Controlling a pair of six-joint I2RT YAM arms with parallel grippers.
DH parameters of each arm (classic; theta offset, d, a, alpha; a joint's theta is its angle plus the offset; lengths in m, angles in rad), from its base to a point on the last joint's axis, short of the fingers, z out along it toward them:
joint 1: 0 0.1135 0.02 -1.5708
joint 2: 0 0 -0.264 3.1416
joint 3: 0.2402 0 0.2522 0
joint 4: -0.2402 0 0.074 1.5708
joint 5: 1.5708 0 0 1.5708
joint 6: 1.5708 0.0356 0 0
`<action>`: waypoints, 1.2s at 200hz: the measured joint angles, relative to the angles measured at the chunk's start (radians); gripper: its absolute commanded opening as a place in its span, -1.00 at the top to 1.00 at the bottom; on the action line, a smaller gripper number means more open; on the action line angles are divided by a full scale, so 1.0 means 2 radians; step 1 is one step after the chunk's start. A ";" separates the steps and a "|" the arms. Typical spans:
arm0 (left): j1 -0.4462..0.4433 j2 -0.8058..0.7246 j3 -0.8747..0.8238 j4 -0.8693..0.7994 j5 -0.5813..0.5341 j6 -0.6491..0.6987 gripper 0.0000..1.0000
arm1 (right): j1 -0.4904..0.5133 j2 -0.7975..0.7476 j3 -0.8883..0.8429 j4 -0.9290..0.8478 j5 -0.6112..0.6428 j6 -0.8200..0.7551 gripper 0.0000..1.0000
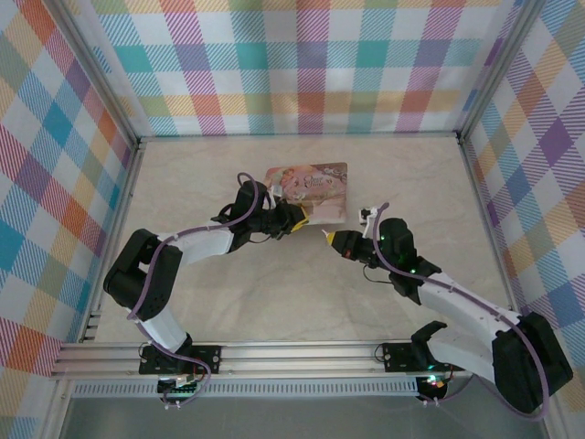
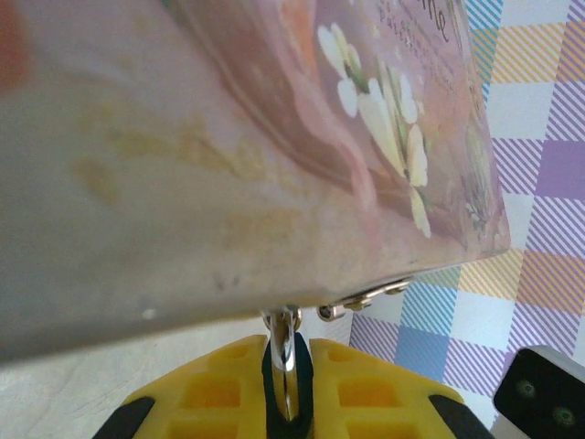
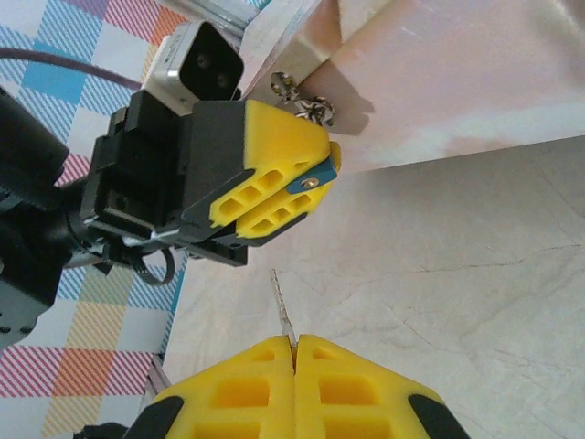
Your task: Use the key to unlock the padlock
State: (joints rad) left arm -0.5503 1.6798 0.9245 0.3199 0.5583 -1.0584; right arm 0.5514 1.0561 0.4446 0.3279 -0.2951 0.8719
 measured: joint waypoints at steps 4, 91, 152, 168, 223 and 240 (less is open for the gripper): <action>0.000 0.000 0.000 0.001 0.000 0.000 0.79 | 0.001 0.004 -0.001 0.006 0.001 0.002 1.00; -0.008 0.000 -0.009 0.021 -0.009 -0.007 0.79 | 0.029 0.084 -0.010 0.116 0.030 0.050 1.00; -0.009 0.000 -0.010 0.027 -0.010 -0.010 0.78 | 0.038 0.111 -0.012 0.165 0.051 0.079 1.00; -0.009 0.000 -0.011 0.027 -0.010 -0.010 0.78 | 0.041 0.114 -0.013 0.169 0.053 0.084 1.00; -0.009 0.000 -0.016 0.038 -0.010 -0.013 0.78 | 0.047 0.142 -0.013 0.192 0.061 0.103 1.00; -0.009 0.000 -0.017 0.038 -0.010 -0.013 0.78 | 0.050 0.152 -0.013 0.196 0.062 0.107 1.00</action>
State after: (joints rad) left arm -0.5678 1.6794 0.8913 0.3965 0.5377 -1.0847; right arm 0.6510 1.3605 0.4194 0.7189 -0.1711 1.0866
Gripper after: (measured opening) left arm 0.132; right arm 0.051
